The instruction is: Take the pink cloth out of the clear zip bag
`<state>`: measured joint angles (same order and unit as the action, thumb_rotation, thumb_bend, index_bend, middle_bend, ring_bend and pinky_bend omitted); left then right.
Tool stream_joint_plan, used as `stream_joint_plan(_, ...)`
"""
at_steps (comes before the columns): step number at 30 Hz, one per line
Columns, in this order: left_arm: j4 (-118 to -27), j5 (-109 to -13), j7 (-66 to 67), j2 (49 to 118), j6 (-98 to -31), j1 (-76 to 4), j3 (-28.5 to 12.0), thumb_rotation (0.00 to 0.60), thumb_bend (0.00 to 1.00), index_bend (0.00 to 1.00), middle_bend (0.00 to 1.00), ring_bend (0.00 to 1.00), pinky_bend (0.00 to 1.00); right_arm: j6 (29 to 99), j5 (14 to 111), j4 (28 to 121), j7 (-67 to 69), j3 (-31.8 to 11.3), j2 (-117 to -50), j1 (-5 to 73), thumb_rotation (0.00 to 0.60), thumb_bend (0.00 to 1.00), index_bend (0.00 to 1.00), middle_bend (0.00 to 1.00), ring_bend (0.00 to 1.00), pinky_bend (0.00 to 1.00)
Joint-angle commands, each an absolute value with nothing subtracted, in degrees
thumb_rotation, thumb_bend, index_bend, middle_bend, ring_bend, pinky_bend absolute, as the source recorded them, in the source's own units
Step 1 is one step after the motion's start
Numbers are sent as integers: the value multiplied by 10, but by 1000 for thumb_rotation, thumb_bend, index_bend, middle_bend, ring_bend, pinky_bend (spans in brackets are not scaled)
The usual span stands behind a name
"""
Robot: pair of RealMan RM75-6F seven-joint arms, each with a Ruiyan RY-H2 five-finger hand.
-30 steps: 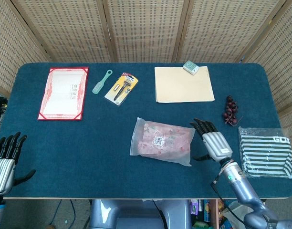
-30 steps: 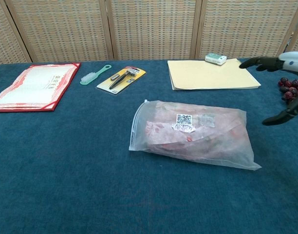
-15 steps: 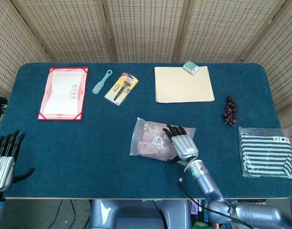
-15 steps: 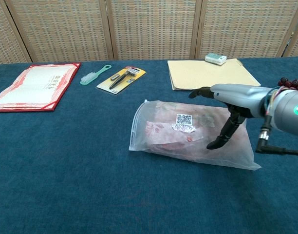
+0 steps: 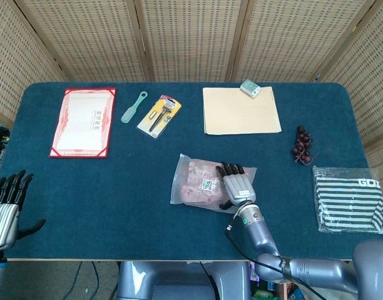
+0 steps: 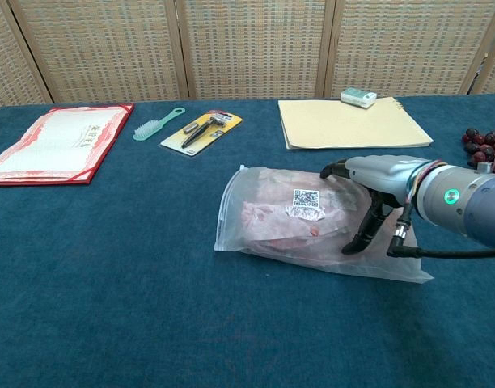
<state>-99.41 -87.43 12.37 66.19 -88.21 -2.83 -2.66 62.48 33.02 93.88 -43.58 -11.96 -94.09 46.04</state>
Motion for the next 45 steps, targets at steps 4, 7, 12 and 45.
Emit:
stream_joint_plan(4, -993, -871, 129, 666, -879, -31, -27, 600, 142, 0, 0, 0, 0, 608, 335, 929, -437, -101, -937, 466, 600, 0, 0, 85, 39, 64)
stream_joint_plan(7, -993, -868, 132, 667, -877, -32, -27, 600, 143, 0, 0, 0, 0, 609, 351, 912, -435, -92, -943, 467, 600, 0, 54, 215, 160, 179)
stream_joint_plan(12, -992, -866, 134, 670, -876, -33, -28, 600, 144, 0, 0, 0, 0, 593, 350, 893, -434, -83, -946, 470, 600, 28, 339, 473, 395, 440)
stream_joint_plan(45, -931, -845, 33, 660, -670, -254, -136, 600, 148, 246, 0, 0, 0, 535, 756, 701, -124, -136, -1003, 551, 600, 749, 670, 708, 594, 694)
